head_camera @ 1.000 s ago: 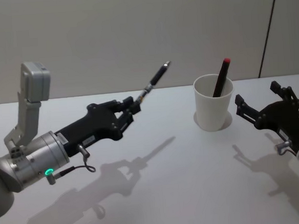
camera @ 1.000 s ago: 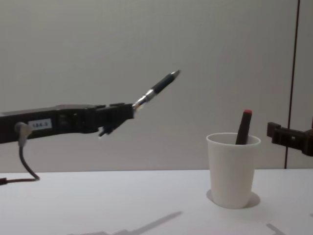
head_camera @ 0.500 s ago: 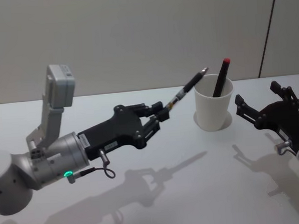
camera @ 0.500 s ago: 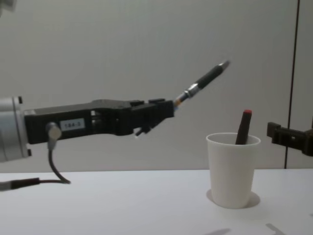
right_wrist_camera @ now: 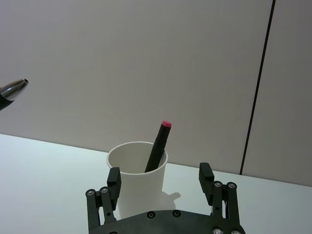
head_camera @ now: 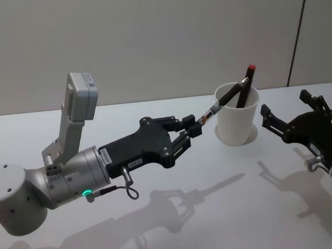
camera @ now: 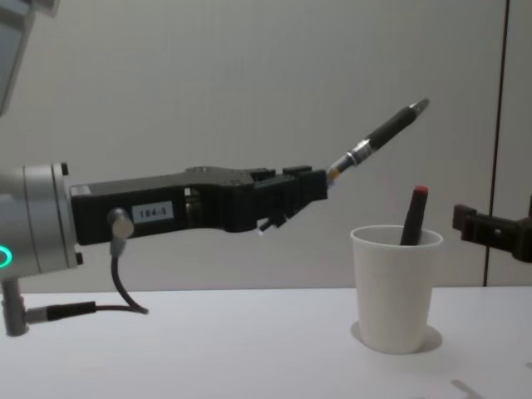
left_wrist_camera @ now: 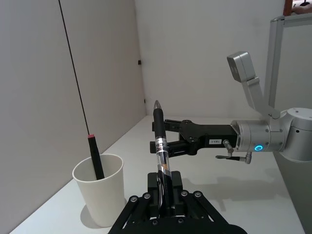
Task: Place the pen into the pen holder.
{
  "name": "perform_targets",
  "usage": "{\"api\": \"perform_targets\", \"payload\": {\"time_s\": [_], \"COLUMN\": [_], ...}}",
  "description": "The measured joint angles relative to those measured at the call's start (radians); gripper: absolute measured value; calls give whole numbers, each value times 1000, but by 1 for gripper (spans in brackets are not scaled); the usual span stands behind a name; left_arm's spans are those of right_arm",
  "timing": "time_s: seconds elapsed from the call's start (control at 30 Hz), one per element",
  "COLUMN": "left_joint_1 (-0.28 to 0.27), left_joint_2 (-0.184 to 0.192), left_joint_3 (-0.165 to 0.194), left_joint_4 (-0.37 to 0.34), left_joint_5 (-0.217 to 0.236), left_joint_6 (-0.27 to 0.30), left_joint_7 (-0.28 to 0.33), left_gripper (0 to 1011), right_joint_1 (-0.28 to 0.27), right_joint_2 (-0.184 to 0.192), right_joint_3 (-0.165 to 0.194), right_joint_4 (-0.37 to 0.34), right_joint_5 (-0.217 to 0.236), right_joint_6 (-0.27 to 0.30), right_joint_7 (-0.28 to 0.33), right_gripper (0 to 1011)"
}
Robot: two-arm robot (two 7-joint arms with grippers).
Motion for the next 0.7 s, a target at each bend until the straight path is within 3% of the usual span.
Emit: {"api": "perform_targets", "payload": {"time_s": [0.3,0.7], "left_joint_1": [-4,-7], "left_joint_2": [-7,-10], "left_joint_3": [6,9], "left_joint_4": [2,4], "left_joint_5": [5,8], "left_joint_6": [-1,-3], "left_joint_7": [-7,-11], "left_gripper": [161,161], "right_joint_1": [-4,-89], "right_joint_2": [3,51], "right_joint_3": [11,38], "right_joint_4": [-1,-71], "right_joint_5": [70,242], "right_joint_6": [-21,-55], "right_joint_7": [35,112], "right_gripper": [1001,1001]}}
